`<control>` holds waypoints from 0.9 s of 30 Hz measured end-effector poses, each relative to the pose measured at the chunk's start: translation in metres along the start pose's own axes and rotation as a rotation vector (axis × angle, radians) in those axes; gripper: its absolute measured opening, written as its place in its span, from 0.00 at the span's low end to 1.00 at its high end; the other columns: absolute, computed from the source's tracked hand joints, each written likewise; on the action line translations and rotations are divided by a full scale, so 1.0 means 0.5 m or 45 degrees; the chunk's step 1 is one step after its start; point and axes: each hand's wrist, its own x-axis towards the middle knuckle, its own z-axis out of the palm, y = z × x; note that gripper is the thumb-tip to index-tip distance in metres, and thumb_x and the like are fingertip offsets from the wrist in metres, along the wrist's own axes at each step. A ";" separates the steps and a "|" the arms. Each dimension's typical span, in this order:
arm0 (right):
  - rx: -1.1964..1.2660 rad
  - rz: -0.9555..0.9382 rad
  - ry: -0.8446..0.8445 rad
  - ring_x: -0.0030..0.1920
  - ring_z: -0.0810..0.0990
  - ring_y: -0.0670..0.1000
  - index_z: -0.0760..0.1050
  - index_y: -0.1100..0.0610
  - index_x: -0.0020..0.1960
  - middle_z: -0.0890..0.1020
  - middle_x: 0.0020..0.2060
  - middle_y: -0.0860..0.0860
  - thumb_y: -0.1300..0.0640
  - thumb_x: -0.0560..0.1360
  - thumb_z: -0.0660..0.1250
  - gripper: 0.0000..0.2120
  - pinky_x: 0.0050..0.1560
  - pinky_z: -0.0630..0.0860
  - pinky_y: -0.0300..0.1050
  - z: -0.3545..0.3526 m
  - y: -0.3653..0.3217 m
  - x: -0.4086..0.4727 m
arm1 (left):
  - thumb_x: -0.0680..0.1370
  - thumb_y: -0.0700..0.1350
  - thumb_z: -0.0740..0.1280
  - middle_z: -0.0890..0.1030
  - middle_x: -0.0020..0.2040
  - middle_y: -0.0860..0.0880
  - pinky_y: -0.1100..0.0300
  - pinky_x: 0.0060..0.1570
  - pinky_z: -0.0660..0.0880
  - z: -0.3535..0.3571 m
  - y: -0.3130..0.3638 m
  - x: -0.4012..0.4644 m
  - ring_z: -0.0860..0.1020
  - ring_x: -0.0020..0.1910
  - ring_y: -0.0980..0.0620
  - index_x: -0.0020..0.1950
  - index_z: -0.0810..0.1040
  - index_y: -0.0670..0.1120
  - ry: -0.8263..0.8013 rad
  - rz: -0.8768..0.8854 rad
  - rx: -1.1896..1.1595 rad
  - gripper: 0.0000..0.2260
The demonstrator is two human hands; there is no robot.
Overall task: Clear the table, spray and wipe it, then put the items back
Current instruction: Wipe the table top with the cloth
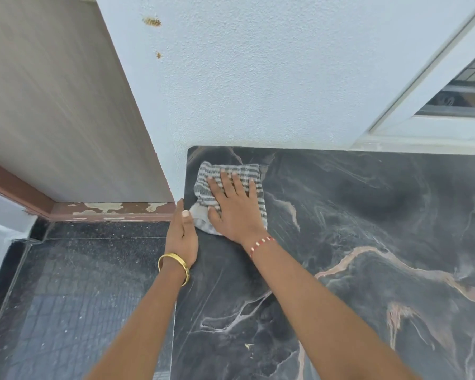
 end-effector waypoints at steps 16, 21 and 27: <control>0.008 -0.109 0.001 0.76 0.56 0.58 0.55 0.49 0.76 0.58 0.76 0.54 0.41 0.73 0.49 0.32 0.72 0.46 0.63 0.019 0.012 -0.084 | 0.82 0.51 0.45 0.59 0.76 0.46 0.52 0.76 0.52 -0.002 -0.006 0.005 0.57 0.76 0.48 0.76 0.55 0.44 -0.015 0.062 0.158 0.23; 0.014 -0.046 -0.003 0.77 0.46 0.55 0.47 0.47 0.77 0.49 0.77 0.52 0.41 0.77 0.50 0.31 0.73 0.38 0.61 -0.014 0.061 0.057 | 0.79 0.54 0.42 0.54 0.77 0.44 0.53 0.76 0.42 0.002 0.002 -0.002 0.51 0.77 0.47 0.76 0.52 0.42 0.033 0.166 0.551 0.28; 0.036 -0.127 0.032 0.77 0.47 0.55 0.49 0.48 0.77 0.50 0.77 0.52 0.43 0.77 0.52 0.30 0.74 0.39 0.60 -0.010 0.100 0.048 | 0.75 0.54 0.41 0.53 0.77 0.43 0.48 0.76 0.42 0.063 0.058 -0.011 0.50 0.77 0.46 0.75 0.52 0.41 0.153 0.289 0.802 0.31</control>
